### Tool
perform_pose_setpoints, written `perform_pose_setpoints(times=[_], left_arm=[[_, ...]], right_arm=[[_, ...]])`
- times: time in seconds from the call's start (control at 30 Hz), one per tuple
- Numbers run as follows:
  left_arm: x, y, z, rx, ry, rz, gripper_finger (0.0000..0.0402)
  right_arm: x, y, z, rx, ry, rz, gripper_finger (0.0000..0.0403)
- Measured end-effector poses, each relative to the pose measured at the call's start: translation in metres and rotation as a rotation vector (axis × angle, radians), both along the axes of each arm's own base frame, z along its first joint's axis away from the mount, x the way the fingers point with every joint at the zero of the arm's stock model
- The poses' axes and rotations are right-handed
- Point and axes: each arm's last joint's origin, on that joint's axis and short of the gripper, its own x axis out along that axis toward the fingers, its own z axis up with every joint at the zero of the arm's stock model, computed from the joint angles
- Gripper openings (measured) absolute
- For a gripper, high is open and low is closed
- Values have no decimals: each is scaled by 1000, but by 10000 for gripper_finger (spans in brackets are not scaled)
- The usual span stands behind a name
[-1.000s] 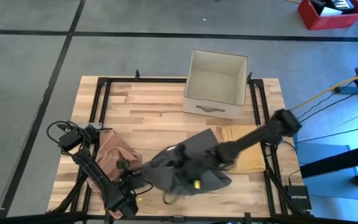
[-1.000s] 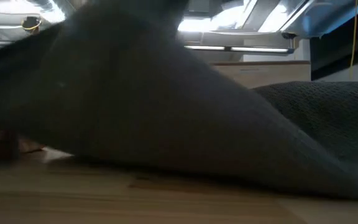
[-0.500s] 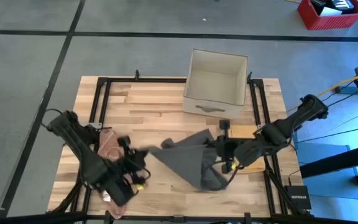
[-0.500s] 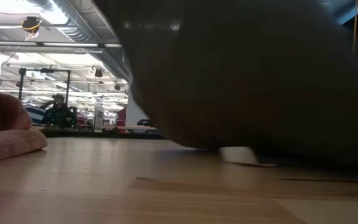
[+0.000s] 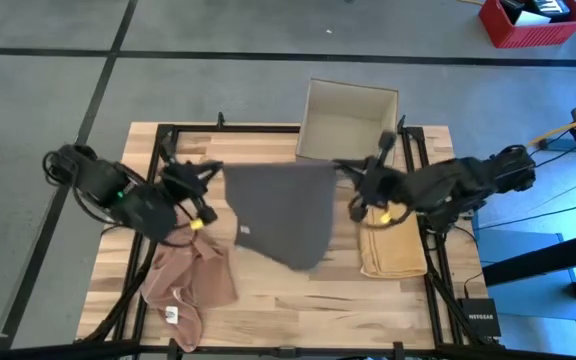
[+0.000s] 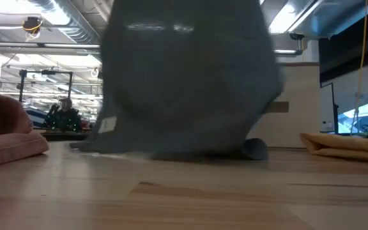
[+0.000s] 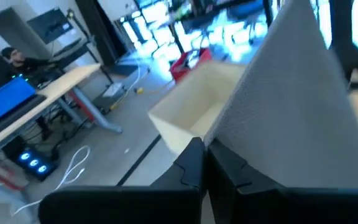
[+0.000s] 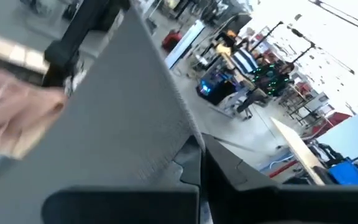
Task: Fold towel
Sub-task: Fold the gray towel
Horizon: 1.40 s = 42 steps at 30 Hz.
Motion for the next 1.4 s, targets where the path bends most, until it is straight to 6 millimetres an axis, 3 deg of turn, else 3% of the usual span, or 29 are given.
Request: perform_pose_setpoints(times=[0.17, 0.33, 0.47, 0.67, 0.9, 1.1, 1.2, 1.4], left_arm=[[-3, 4, 14, -18, -37, -59, 1], [3, -3, 5, -64, -1, -121, 1], [14, -19, -18, -105, 75, -167, 1], [18, -43, -62, -211, 204, -158, 1], [27, -71, -102, -303, 295, -205, 1], [47, -94, -139, -314, 336, -238, 1], [56, -103, -163, -344, 377, -217, 1], [58, -128, -208, -492, 575, -180, 1]], right_arm=[[-13, -5, 27, 118, -61, 61, 4], [-20, -4, 19, 325, 10, 127, 7], [-14, 1, -8, 446, 205, 117, 4], [11, 17, -69, 554, 478, 54, 5], [36, 34, -139, 513, 575, 41, 7], [44, 40, -195, 662, 673, -10, 16], [40, 39, -213, 731, 802, -90, 50], [22, 61, -218, 913, 961, -118, 133]])
